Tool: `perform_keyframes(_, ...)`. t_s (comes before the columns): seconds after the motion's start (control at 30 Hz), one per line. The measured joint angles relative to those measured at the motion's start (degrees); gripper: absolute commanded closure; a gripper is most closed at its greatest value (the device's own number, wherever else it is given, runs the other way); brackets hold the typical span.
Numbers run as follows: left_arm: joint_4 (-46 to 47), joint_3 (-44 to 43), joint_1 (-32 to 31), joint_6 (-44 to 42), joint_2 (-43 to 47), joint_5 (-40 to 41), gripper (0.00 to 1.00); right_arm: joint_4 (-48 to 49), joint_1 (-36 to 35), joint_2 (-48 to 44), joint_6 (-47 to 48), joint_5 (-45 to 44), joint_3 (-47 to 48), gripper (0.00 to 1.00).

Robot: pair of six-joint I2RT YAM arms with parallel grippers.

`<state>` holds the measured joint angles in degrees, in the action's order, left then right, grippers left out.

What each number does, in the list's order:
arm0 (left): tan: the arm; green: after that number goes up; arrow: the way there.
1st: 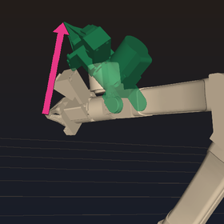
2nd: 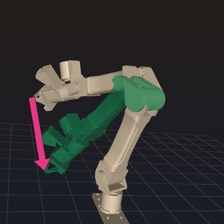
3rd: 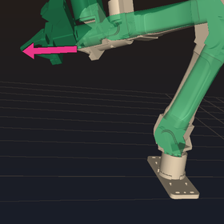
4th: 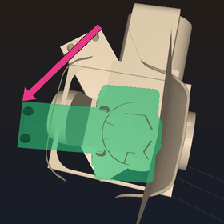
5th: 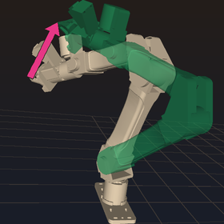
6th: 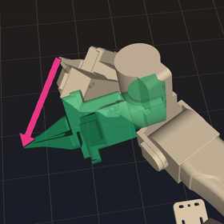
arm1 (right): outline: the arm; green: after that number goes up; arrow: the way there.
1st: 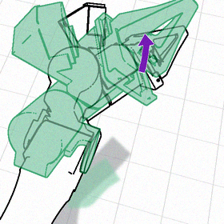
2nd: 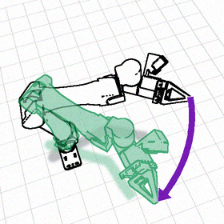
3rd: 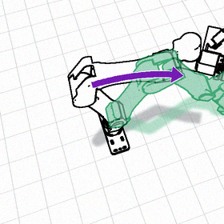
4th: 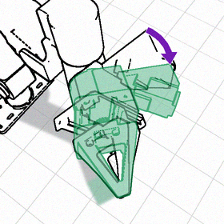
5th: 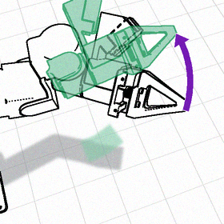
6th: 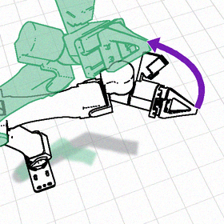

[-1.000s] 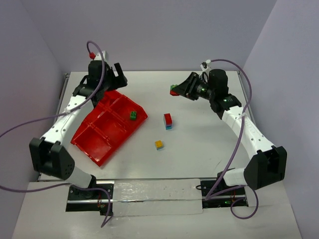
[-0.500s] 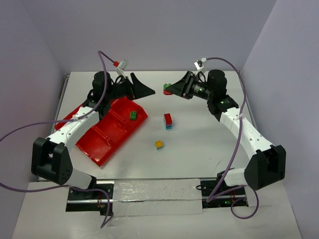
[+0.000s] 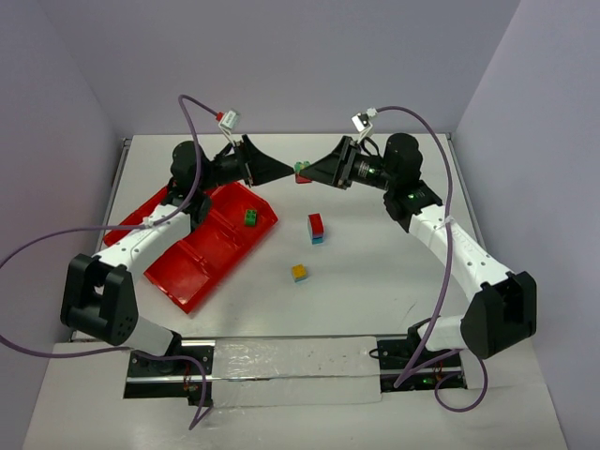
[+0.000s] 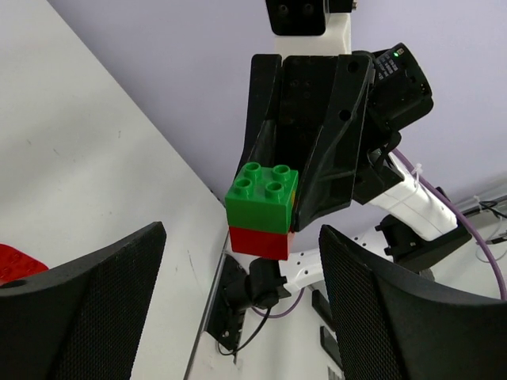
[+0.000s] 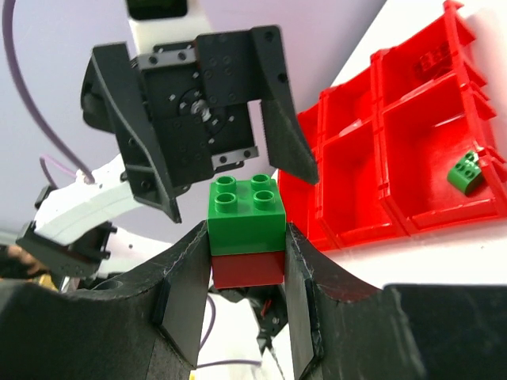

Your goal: Sort the legos into containers by color

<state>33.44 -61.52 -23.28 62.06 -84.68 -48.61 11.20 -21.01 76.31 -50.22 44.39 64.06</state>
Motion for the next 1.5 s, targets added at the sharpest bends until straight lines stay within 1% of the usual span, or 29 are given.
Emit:
perform_keyframes(0.23,3.68,0.20,-0.07,2.96,-1.56,-1.18,0.17,-0.08,-1.00,0.72,0.71,1.11,0.01,1.00)
perform_keyframes(0.37,4.07,0.20,-0.34,3.42,-1.62,-1.39,0.29,-1.21,-1.77,1.34,1.92,1.11,0.10,1.00)
perform_keyframes(0.47,4.07,0.20,-0.42,3.40,-1.64,-1.57,0.45,-1.83,-2.20,1.55,2.44,1.09,0.12,1.00)
perform_keyframes(0.53,4.06,0.20,-0.44,3.35,-1.69,-1.67,0.52,-2.05,-2.29,1.62,2.73,1.12,0.12,1.00)
perform_keyframes(0.57,4.00,0.20,-0.48,3.22,-1.70,-1.66,0.54,-2.09,-2.30,1.64,2.77,1.19,0.13,1.00)
perform_keyframes(0.63,3.80,0.20,-0.48,3.24,-1.81,-1.59,0.56,-2.05,-2.32,1.64,2.93,1.37,0.29,1.00)
perform_keyframes(0.7,3.77,0.20,-0.47,3.22,-1.82,-1.60,0.52,-2.24,-2.35,1.66,3.02,1.39,0.42,1.00)
perform_keyframes(0.77,3.71,0.20,-0.48,3.20,-1.82,-1.62,0.44,-2.37,-2.35,1.66,3.17,1.36,0.44,1.00)
perform_keyframes(0.83,3.67,0.18,-0.54,3.21,-1.82,-1.88,0.41,-2.54,-2.36,1.68,3.30,1.15,0.45,1.00)
perform_keyframes(0.93,3.66,0.08,-0.77,3.21,-1.82,-2.53,0.43,-2.90,-2.37,1.73,3.39,0.95,0.45,1.00)
perform_keyframes(1.03,3.62,0.02,-0.82,3.13,-1.84,-2.76,0.52,-3.06,-2.37,1.73,3.39,0.91,0.55,1.00)
perform_keyframes(1.27,3.64,-0.22,-0.73,3.27,-2.46,-2.96,0.93,-3.50,-2.36,1.77,3.59,0.96,0.94,1.00)
perform_keyframes(1.3,3.64,-0.25,-0.73,3.28,-2.46,-3.01,0.98,-3.50,-2.37,1.77,3.59,0.96,0.97,0.98)
perform_keyframes(1.33,3.64,-0.31,-0.73,3.28,-2.46,-3.01,1.00,-3.50,-2.37,1.79,3.59,0.97,0.99,0.97)
perform_keyframes(1.4,3.64,-0.34,-0.69,3.32,-2.46,-3.01,1.00,-3.53,-2.37,1.80,3.60,0.98,1.08,0.84)
perform_keyframes(1.5,3.50,-0.38,-0.67,3.29,-2.48,-2.98,1.00,-3.74,-2.37,1.81,3.70,0.94,1.18,0.67)
